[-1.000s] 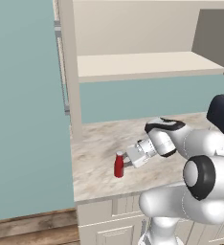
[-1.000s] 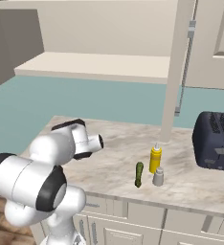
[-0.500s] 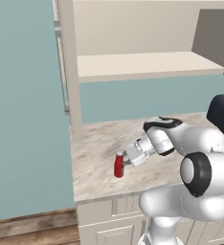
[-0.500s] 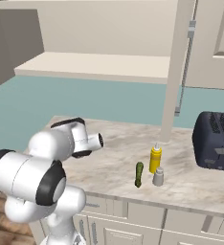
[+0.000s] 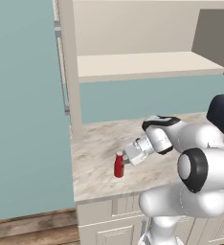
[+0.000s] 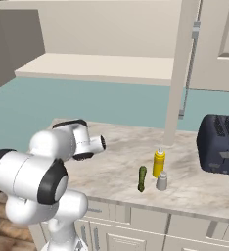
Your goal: There are various items on the counter. Only move the condiments/shakers into the cabinet.
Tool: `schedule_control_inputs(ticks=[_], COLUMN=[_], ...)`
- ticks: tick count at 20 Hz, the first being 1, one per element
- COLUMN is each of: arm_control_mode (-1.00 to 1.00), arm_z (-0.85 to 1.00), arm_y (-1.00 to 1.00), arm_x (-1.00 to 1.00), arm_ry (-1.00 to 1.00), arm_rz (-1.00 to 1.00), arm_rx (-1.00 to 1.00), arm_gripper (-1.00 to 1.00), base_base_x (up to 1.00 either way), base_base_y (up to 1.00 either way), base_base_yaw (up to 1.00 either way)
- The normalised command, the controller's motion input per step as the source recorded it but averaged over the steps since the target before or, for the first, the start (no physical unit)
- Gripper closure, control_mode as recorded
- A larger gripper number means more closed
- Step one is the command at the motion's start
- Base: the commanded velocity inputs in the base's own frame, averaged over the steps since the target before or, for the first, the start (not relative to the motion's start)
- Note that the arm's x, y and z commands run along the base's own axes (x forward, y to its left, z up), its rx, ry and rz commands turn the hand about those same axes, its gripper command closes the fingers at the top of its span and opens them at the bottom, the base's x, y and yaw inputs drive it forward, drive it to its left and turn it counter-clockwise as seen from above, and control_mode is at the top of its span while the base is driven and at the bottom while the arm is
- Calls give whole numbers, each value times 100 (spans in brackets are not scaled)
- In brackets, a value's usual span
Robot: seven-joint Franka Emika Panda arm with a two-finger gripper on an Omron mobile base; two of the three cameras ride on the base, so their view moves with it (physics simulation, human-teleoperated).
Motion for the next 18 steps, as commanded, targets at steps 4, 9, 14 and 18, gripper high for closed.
schedule_control_inputs(ticks=[4,9,14,18], arm_control_mode=[-100,-100,-100,-100], arm_z=[0,0,69,100], arm_y=[20,6,0,-22], arm_x=[0,0,-20,-53], arm_ry=[0,0,-15,-17], arm_rz=[0,0,-15,-39], arm_rx=[0,1,0,0], arm_gripper=[-100,100,100,100], base_base_x=[0,0,0,0], base_base_y=[0,0,0,0], base_base_yaw=[0,0,0,0])
